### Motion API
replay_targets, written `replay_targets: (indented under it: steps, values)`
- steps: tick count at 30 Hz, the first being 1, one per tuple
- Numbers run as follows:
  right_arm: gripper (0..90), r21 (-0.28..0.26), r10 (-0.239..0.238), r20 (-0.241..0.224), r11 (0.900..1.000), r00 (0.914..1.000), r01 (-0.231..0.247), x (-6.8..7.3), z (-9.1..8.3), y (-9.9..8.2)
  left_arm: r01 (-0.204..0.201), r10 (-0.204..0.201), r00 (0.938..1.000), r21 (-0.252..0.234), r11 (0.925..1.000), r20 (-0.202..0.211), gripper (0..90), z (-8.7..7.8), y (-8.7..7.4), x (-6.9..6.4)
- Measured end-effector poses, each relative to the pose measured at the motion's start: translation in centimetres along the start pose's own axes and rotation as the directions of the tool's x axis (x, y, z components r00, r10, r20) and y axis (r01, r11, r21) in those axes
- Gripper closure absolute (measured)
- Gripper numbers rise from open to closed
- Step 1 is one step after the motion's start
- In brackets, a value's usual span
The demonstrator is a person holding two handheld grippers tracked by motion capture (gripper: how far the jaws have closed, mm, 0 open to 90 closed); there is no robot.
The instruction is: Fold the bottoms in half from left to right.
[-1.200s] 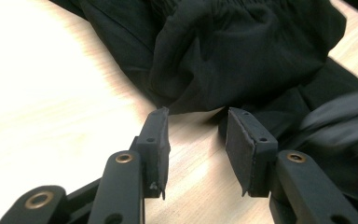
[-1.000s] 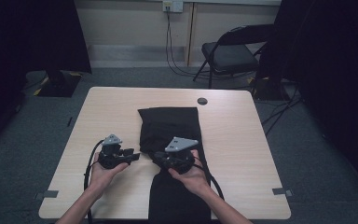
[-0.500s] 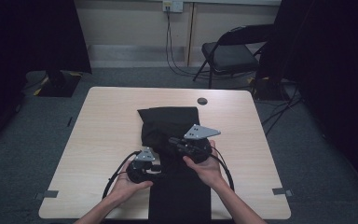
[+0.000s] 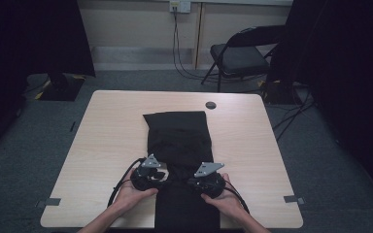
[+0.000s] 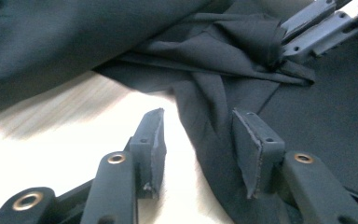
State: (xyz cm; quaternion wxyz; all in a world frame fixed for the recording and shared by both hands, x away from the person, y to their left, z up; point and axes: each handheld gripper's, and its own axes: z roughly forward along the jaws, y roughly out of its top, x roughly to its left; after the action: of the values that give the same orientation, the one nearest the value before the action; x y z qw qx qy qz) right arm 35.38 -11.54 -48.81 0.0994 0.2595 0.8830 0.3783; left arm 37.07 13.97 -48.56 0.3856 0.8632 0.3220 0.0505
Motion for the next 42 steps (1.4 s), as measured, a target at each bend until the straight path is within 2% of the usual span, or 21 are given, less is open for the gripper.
replay_targets:
  steps: [1,2,3,4,5,6,10,13,18,20,21,24,26,27,28,30,32,36,37,41,42]
  values:
    - [56.7,-0.018,0.022,0.024,0.9996,0.9995,-0.022,-0.3,-0.8,0.3,0.021,-0.021,0.9997,-0.022,0.9995,0.011,51.2,-0.4,0.2,0.2]
    - [56.7,-0.018,0.022,0.024,0.9996,0.9995,-0.022,-0.3,-0.8,0.3,0.048,-0.047,0.9986,-0.041,0.9980,0.026,51.2,-0.8,0.3,0.4]
    - [48.4,-0.032,0.033,0.030,0.9990,0.9990,-0.032,-0.5,-1.2,0.5,0.075,-0.074,0.9968,-0.068,0.9949,0.030,49.3,-1.4,0.6,0.7]
    - [41.8,-0.106,0.073,0.073,0.9922,0.9946,-0.065,-1.7,-3.0,1.1,0.056,-0.057,0.9983,-0.094,0.9940,-0.009,47.0,-2.3,1.1,1.2]
    - [41.8,-0.106,0.073,0.073,0.9922,0.9946,-0.065,-1.7,-3.0,1.1,0.056,-0.057,0.9983,-0.094,0.9940,-0.009,46.5,-2.3,1.1,1.2]
    - [38.6,-0.159,0.128,0.080,0.9807,0.9885,-0.114,-3.0,-4.1,1.4,0.045,-0.048,0.9984,-0.105,0.9935,-0.030,46.3,-2.9,1.4,1.9]
    - [36.2,-0.203,0.170,0.097,0.9680,0.9806,-0.148,-4.9,-4.8,2.1,0.057,-0.068,0.9946,-0.144,0.9880,-0.078,46.0,-3.6,2.3,3.6]
    - [33.4,-0.211,0.208,0.125,0.9609,0.9701,-0.179,-7.0,-3.6,3.5,0.054,-0.074,0.9883,-0.146,0.9878,-0.133,46.5,-3.0,3.2,5.3]
    - [30.5,-0.176,0.251,0.128,0.9580,0.9596,-0.227,-9.4,-0.6,4.5,0.099,-0.120,0.9855,-0.163,0.9817,-0.120,42.4,-1.1,4.0,7.2]
    - [31.5,-0.161,0.268,0.121,0.9553,0.9556,-0.248,-10.1,0.7,4.4,0.116,-0.133,0.9857,-0.159,0.9805,-0.104,38.8,-0.1,4.0,7.2]
    - [32.4,-0.129,0.289,0.106,0.9527,0.9513,-0.275,-10.5,2.4,3.9,0.106,-0.122,0.9850,-0.126,0.9863,-0.122,33.9,1.0,4.0,7.0]
    - [31.4,-0.097,0.296,0.114,0.9534,0.9484,-0.286,-10.6,3.5,3.4,0.122,-0.137,0.9822,-0.118,0.9856,-0.128,31.8,1.9,3.9,7.2]
    - [32.9,-0.119,0.310,0.119,0.9476,0.9433,-0.296,-10.5,4.1,3.0,0.130,-0.149,0.9778,-0.131,0.9829,-0.148,33.7,2.1,3.9,7.3]
    - [50.2,-0.116,0.300,0.131,0.9513,0.9450,-0.286,-10.5,4.1,3.2,0.115,-0.135,0.9751,-0.120,0.9861,-0.176,46.0,2.1,4.0,7.4]
    - [50.2,-0.116,0.300,0.131,0.9513,0.9450,-0.286,-10.5,4.1,3.2,0.115,-0.135,0.9751,-0.120,0.9861,-0.176,51.6,2.1,4.0,7.4]
    - [62.6,-0.111,0.279,0.144,0.9578,0.9493,-0.265,-10.4,3.9,3.7,0.126,-0.145,0.9714,-0.111,0.9859,-0.188,56.8,2.1,4.0,7.7]
    - [74.9,-0.140,0.291,0.135,0.9518,0.9471,-0.273,-10.4,3.4,4.3,0.143,-0.165,0.9724,-0.135,0.9805,-0.165,69.9,2.1,4.3,7.4]
    - [77.8,-0.177,0.302,0.114,0.9436,0.9466,-0.279,-10.8,2.4,4.6,0.133,-0.156,0.9795,-0.169,0.9765,-0.128,81.8,1.6,4.3,7.5]
    - [77.9,-0.191,0.310,0.103,0.9387,0.9451,-0.287,-10.9,2.2,4.6,0.143,-0.165,0.9824,-0.212,0.9667,-0.088,84.3,1.0,4.4,7.7]
    - [78.0,-0.215,0.322,0.078,0.9296,0.9435,-0.300,-11.2,1.6,5.1,0.126,-0.147,0.9856,-0.221,0.9672,-0.083,85.2,0.3,5.3,7.9]
    - [78.0,-0.224,0.316,0.081,0.9301,0.9455,-0.291,-11.2,1.3,5.6,0.130,-0.153,0.9851,-0.238,0.9626,-0.079,85.6,0.1,5.5,7.9]
